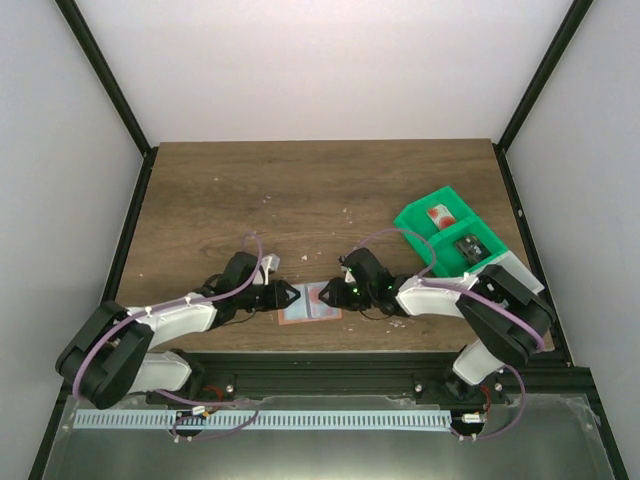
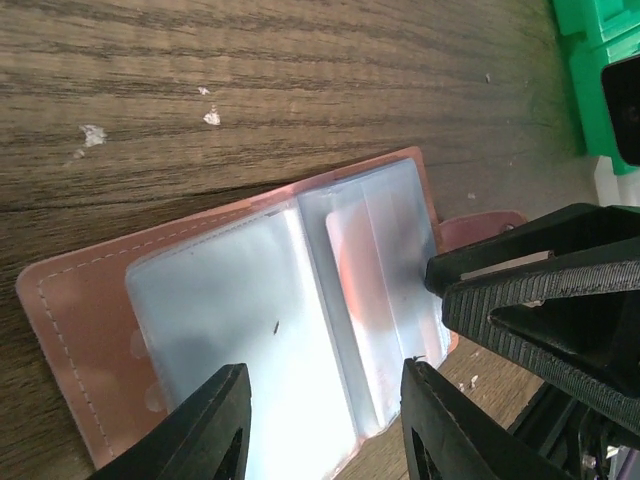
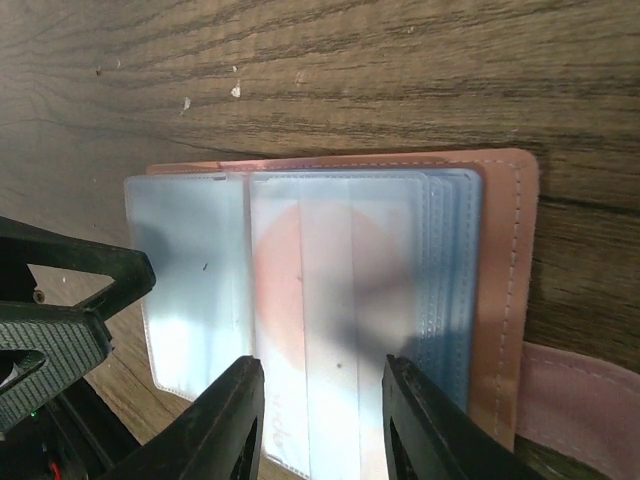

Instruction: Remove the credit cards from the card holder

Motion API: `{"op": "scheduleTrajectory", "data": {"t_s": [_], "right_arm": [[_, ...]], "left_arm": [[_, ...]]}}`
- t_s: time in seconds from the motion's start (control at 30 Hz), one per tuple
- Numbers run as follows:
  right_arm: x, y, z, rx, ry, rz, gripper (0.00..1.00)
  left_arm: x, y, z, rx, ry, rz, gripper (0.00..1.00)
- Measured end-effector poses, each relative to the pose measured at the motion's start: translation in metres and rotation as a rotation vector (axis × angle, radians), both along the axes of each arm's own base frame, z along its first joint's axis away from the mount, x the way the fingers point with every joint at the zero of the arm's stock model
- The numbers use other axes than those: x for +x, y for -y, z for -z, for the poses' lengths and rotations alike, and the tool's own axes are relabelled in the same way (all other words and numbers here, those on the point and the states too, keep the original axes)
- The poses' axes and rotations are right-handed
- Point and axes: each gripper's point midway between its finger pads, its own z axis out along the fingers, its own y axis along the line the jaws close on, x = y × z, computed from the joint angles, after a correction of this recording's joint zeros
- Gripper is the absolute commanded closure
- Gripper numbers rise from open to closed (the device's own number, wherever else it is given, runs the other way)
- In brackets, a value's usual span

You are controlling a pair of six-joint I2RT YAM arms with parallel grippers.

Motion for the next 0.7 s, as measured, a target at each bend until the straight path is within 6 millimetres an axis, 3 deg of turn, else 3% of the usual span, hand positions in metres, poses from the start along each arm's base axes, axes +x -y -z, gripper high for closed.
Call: {"op": "scheduleTrajectory", "data": {"t_s": [0.33, 0.7], "right_arm": [[0.001, -0.008, 0.001, 0.028, -0.001, -0.019, 0.65], [0.003, -0.025, -0.001, 0.096, -0.007, -0.064, 0.65]], "left_arm": [[-0.007, -0.005, 0.014, 0.025, -0.019, 0.007, 0.57], [-0.006, -0.004, 0.014, 0.022, -0.012, 0.008, 0.60]]}}
